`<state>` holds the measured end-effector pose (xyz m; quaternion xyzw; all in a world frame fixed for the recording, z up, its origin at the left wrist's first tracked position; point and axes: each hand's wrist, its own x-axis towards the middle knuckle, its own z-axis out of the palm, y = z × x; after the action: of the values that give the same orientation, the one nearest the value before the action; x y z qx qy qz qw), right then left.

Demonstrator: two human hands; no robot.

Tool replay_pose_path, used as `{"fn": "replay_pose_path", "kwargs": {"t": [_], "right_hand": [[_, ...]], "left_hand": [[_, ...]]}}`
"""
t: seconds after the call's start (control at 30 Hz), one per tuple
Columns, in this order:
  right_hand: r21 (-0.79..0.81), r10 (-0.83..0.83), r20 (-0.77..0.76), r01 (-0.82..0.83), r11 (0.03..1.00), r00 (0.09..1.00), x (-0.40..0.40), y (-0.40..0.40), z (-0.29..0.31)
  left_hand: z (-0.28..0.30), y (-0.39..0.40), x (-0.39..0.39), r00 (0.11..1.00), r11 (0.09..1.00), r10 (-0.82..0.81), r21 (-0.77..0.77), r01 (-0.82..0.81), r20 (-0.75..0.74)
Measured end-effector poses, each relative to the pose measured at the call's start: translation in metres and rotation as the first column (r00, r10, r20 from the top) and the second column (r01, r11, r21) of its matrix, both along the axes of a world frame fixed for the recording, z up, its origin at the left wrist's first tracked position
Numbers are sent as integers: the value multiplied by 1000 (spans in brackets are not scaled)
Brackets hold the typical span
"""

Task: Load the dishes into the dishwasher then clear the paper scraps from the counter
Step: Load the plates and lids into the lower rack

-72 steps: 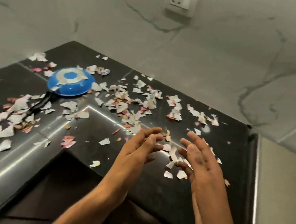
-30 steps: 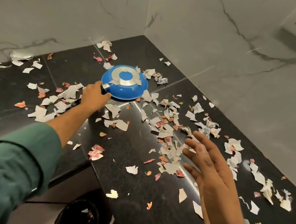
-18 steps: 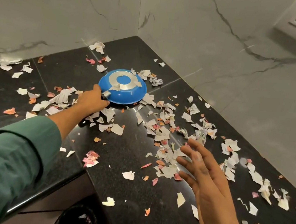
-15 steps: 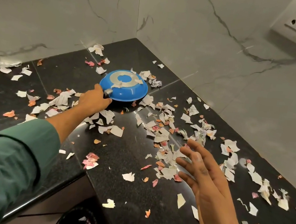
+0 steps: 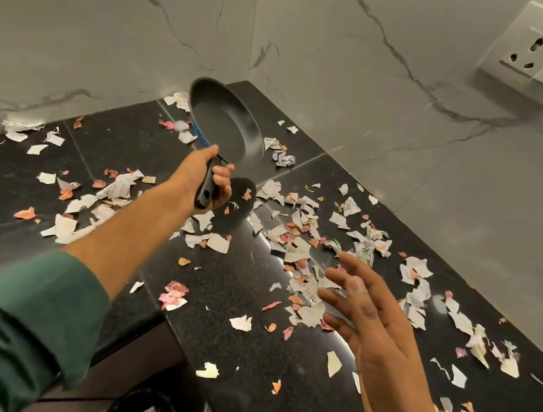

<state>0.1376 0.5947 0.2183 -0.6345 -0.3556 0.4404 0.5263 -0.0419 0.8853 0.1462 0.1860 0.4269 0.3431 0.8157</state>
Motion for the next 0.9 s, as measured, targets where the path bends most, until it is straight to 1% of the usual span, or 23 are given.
{"fn": "replay_pose_path", "kwargs": {"t": [0.07,0.17,0.27,0.4,0.57,0.63,0.7,0.83,0.9], "right_hand": [[-1,-1,-10,1,1000,1000,-4,-2,1],[-12,-6,-27,6,1000,1000,-10,-4,-1],[-31,-17,-32,16,999,999,-17,-3,-6],[-73,-41,-70,36,997,997,-24,-2,-18],[-169,-107,-109,88,982,988,-27,-14,-26],[-187,-138,-112,116,975,984,-23,-25,-22],[-193,-163,-113,140,971,980,-18,-36,-19],[-182,-290,-125,265,947,949,-10,-70,-15],[-180,-340,-125,316,932,932,-10,-92,-14]], "left_hand": [[-3,-18,4,995,998,-18,64,25,-99],[-13,-49,9,954,963,-25,250,104,-299],[-20,-82,12,903,877,-41,418,238,-429],[-19,-121,22,840,748,-36,542,382,-542],[-11,-164,37,796,635,-86,582,508,-600],[-8,-181,44,786,607,-130,579,545,-604],[-7,-200,52,785,599,-180,567,565,-593],[-11,-249,64,748,558,-264,537,633,-608],[-11,-271,66,730,521,-298,536,664,-615]]}}
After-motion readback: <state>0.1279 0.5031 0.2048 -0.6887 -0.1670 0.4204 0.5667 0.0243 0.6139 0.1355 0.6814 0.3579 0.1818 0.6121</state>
